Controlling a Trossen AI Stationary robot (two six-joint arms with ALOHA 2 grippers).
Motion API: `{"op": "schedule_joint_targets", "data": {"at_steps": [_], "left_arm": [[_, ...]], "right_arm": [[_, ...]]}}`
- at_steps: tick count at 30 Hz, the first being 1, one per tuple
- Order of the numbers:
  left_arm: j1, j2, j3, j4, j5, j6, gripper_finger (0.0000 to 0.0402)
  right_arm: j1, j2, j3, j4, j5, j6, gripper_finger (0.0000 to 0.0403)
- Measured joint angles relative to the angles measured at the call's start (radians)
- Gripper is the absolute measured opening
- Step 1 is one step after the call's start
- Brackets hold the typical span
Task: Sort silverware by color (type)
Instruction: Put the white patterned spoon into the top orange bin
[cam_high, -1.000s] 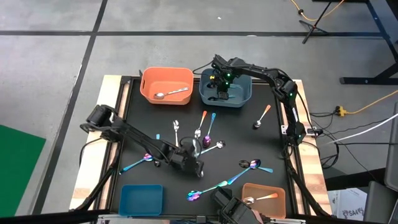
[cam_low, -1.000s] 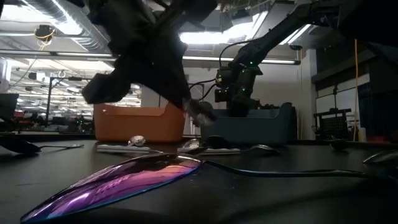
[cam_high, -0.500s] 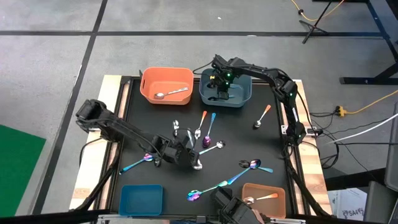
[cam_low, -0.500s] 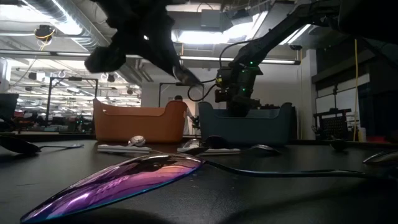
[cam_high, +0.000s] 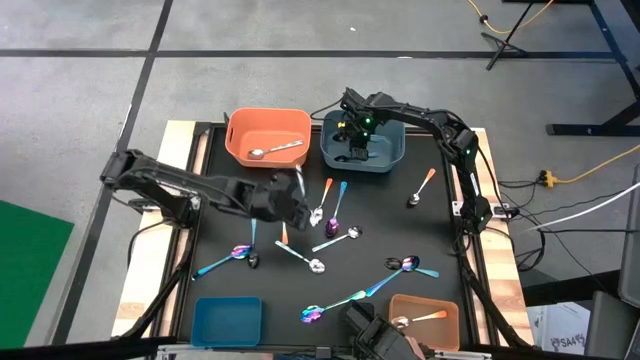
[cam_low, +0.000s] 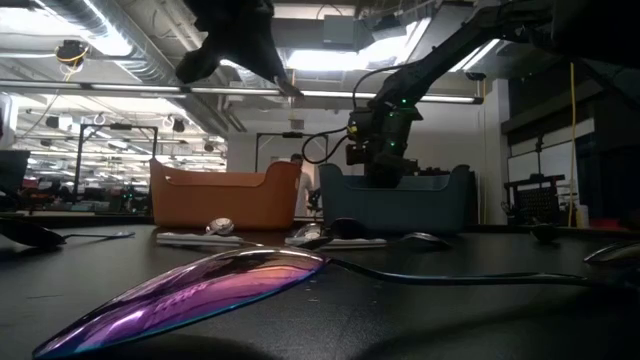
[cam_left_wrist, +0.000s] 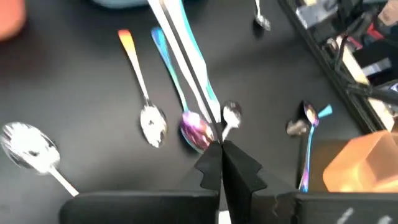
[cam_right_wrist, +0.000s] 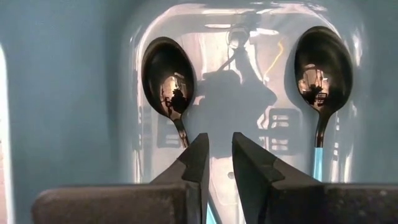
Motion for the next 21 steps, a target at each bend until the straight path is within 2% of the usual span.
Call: {"op": "schedule_joint_targets", "data": {"at_steps": [13, 21], "left_arm": [[0.275, -0.18, 0.0, -0.162, 0.042, 0.242, 0.0], [0.475, -0.218, 0.0, -0.184, 0.099, 0.422, 0.0]], "right_arm": [[0.0, 0.0, 0.0, -0.005, 0.0, 0.0, 0.006], [0.0, 0.0, 0.0, -0.009, 0.0, 0.0, 0.006]]}}
